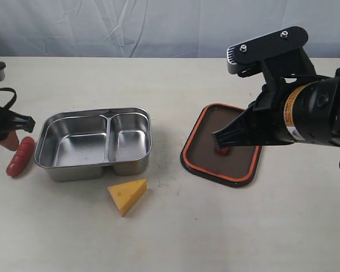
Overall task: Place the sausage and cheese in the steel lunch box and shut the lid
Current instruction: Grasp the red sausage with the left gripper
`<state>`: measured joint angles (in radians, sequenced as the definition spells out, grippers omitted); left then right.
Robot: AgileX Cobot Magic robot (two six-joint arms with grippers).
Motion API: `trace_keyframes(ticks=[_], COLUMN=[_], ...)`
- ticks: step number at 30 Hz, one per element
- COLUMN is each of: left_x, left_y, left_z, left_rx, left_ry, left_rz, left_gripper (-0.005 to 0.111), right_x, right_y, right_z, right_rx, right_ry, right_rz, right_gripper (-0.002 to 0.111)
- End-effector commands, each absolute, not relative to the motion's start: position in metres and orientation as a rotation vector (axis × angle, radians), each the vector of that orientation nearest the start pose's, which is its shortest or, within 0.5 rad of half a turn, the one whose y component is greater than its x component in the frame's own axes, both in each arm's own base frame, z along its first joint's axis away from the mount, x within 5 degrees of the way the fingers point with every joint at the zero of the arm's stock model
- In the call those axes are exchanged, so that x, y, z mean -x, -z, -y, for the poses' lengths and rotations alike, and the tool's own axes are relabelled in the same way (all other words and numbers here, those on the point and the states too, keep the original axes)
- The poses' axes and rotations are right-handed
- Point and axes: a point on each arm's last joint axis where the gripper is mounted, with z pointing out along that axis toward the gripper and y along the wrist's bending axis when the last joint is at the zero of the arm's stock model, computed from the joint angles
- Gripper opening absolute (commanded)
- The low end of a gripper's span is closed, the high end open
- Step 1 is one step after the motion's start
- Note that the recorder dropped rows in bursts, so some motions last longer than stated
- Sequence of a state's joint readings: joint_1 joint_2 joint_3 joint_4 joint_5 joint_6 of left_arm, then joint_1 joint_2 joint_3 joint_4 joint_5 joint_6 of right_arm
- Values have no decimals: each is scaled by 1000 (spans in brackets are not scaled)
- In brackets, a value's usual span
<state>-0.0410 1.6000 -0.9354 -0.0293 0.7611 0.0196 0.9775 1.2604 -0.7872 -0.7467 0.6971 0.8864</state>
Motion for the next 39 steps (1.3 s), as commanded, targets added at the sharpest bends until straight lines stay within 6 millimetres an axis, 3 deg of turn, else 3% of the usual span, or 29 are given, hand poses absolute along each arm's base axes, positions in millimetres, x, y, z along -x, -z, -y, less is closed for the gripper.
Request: trace_keyframes(ticks=[1, 8, 15, 20, 24, 26, 32, 39], left_x=[-302, -312, -321, -323, -324, -326, -328, -317], left_y=[-171, -143, -131, -123, -119, -122, -155, -211], left_z=[13, 14, 13, 10, 5, 2, 0, 2], left_rx=[-33, -21, -4, -2, 47, 101, 116, 140], left_ry=[39, 36, 19, -14, -5, -4, -4, 45], left_rz=[-2954, -2976, -2988, -3005, -3012, -3012, -2927, -2756], left_gripper=[42, 42, 41, 19, 10, 0, 0, 0], right_x=[-166, -165, -165, -165, -164, -164, -164, -164], right_y=[-267, -266, -265, -265, -264, -264, -264, -264], right_z=[-175, -174, -174, -173, -173, -173, -173, -173], right_rx=[642, 629, 620, 614, 610, 609, 609, 609], right_ry=[-13, -20, -19, -13, -18, -16, -14, -14], right_rz=[-2288, -2306, -2317, -2325, -2332, -2332, -2333, -2333], right_gripper=[0, 0, 0, 0, 0, 0, 0, 0])
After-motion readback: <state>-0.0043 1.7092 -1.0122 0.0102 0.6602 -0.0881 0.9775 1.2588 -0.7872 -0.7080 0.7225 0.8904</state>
